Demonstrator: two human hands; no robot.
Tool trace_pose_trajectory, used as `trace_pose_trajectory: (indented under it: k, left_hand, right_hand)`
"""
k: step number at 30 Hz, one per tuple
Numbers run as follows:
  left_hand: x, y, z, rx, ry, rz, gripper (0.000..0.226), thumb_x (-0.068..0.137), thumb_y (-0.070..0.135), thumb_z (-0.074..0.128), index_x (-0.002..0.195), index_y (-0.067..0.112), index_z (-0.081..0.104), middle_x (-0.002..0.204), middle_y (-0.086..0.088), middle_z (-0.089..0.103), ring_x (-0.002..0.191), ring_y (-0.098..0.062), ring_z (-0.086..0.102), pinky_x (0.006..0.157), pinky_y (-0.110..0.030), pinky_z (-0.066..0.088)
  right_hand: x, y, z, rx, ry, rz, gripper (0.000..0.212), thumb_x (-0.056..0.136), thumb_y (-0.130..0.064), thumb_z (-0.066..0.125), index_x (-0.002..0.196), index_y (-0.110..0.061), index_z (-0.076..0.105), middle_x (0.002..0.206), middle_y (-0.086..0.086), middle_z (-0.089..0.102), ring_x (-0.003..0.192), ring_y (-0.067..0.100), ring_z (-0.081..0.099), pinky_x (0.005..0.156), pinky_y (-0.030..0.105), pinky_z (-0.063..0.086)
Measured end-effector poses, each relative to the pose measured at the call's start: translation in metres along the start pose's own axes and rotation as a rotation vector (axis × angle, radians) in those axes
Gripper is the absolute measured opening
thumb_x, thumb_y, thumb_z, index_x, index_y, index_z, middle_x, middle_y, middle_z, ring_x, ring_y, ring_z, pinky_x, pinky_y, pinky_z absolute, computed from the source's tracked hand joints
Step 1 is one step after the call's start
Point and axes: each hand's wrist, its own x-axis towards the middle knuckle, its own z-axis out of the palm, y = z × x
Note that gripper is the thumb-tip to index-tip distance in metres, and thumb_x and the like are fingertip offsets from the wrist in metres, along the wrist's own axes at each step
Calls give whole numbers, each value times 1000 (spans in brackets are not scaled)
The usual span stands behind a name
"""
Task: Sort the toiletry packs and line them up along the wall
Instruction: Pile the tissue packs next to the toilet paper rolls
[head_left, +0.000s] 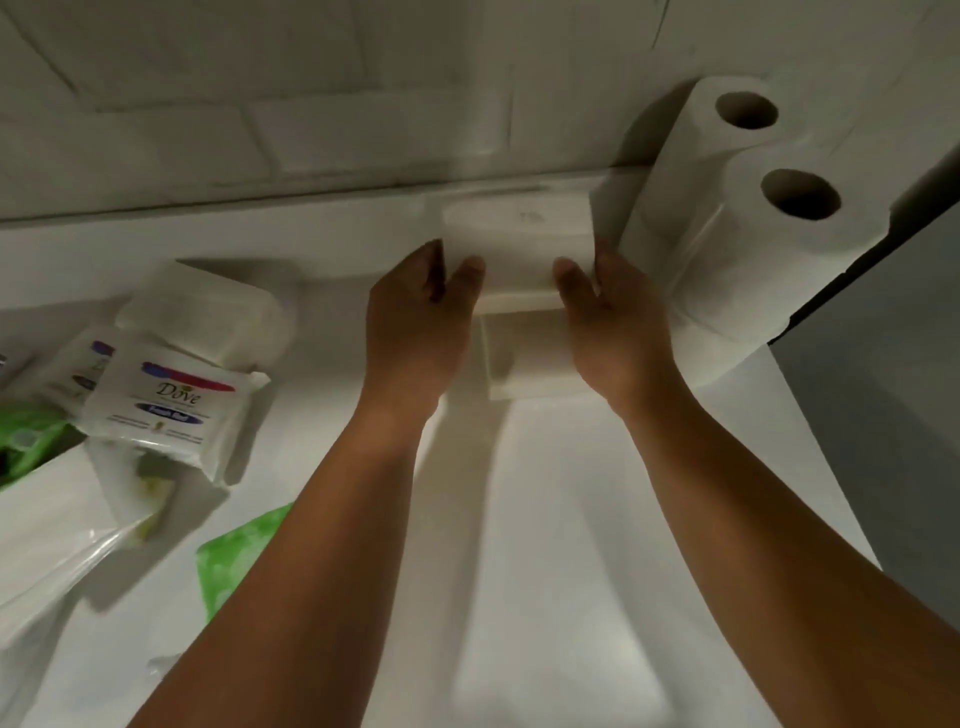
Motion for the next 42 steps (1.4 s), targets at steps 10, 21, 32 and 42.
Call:
trace_pose_trajectory:
  k: [10, 21, 32, 42]
  left_hand:
    - [35, -13, 42, 123, 81, 19, 40, 95, 41, 56, 85, 3, 60, 64, -1, 50, 64, -24, 47, 62, -31, 39]
    - [35, -16, 57, 162, 89, -1, 34, 99, 34, 55, 68, 24, 46, 53, 14, 44, 52, -2, 41, 55, -12, 29]
    - [26, 1, 33, 127, -37, -153, 51, 99, 49, 50, 128, 8, 60, 127, -10, 65, 117, -22, 60, 98, -36, 47]
    - [-4, -28, -79, 135, 49, -75, 30, 93, 24, 67, 122, 19, 69, 117, 10, 70, 96, 5, 63, 88, -4, 44]
  right_hand:
    - [47, 16, 0, 95, -4, 162, 32, 103, -30, 45, 127, -15, 57, 111, -5, 66, 104, 9, 62, 96, 28, 50]
    - [56, 27, 7, 113, 9, 266, 33, 104, -30, 41, 133, -19, 53, 109, -9, 53, 103, 6, 50, 89, 19, 37]
    - [41, 6, 5, -368, 46, -7, 58, 103, -25, 44, 155, -13, 21, 158, 6, 31, 147, 21, 27, 116, 25, 20]
    - [-24, -43, 65, -301, 138, -387, 41, 96, -19, 52, 133, -1, 56, 142, 17, 52, 137, 29, 44, 114, 36, 37]
